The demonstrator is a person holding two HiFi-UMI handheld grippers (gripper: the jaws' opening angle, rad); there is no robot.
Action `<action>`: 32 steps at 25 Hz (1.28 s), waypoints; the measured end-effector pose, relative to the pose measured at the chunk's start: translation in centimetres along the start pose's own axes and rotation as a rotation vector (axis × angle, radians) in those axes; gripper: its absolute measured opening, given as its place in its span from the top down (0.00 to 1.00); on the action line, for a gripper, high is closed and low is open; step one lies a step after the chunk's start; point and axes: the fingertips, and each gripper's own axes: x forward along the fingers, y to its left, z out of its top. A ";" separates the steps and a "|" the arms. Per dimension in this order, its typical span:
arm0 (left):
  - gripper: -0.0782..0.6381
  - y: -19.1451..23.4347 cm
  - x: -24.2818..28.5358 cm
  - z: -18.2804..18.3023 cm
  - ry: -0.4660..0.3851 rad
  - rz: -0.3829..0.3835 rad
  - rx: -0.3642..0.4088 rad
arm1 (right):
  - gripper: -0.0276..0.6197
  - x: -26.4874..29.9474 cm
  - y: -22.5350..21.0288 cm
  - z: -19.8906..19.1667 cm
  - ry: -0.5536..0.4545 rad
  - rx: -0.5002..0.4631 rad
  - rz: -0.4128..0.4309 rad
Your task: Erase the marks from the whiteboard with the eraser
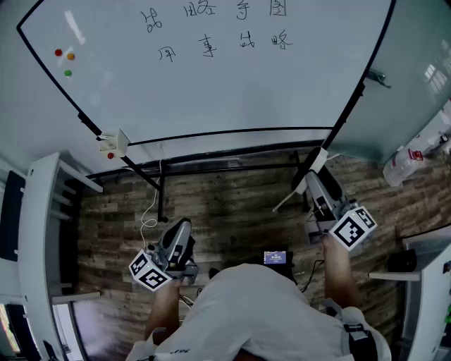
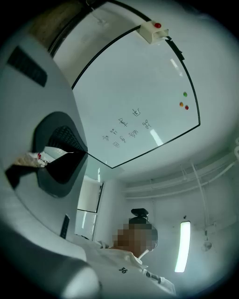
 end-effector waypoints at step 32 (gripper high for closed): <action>0.88 4.3 5.4 -2.2 0.016 0.115 0.030 | 0.58 7.0 -7.4 1.2 0.095 -0.157 -0.086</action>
